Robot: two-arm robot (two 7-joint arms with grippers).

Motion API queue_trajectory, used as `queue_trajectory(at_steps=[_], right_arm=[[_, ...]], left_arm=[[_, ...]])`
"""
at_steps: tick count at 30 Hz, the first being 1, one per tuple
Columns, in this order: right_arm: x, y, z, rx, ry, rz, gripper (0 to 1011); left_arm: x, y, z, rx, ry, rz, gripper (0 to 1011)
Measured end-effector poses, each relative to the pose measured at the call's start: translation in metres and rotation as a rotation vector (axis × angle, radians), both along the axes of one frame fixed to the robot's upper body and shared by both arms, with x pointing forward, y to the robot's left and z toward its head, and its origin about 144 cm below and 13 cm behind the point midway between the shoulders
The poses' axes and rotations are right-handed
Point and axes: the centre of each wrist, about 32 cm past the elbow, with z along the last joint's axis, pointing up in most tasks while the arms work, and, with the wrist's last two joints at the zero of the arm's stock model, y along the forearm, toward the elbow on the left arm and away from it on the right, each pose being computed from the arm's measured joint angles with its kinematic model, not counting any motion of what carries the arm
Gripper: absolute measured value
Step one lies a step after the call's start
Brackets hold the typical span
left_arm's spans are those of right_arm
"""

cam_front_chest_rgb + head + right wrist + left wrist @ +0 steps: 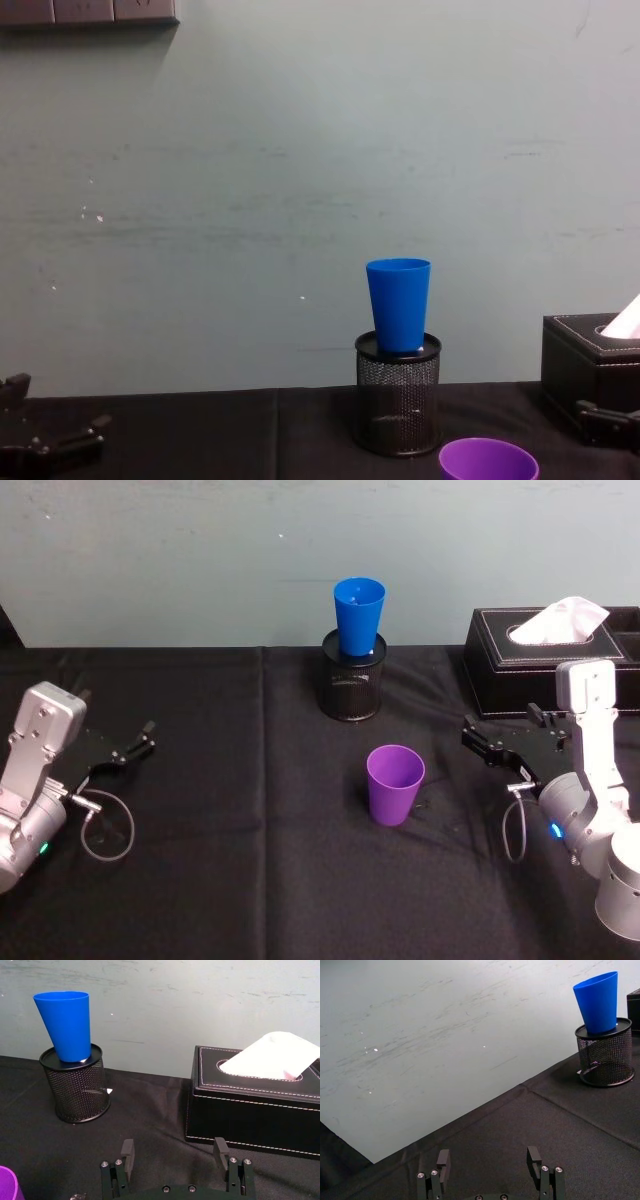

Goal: Pick up one cup with a gripper and tap it against the other cup.

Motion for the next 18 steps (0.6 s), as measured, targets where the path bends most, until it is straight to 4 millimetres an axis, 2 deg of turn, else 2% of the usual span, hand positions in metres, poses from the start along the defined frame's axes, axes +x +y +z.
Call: queue_trajectory(at_steps=[18], right_arm=[[-0.0006, 0.0006, 0.0002, -0.004, 0.0, -0.003, 1003]], left_arm=[[0.0, 0.0, 0.0, 0.0, 0.0, 0.0, 1000]])
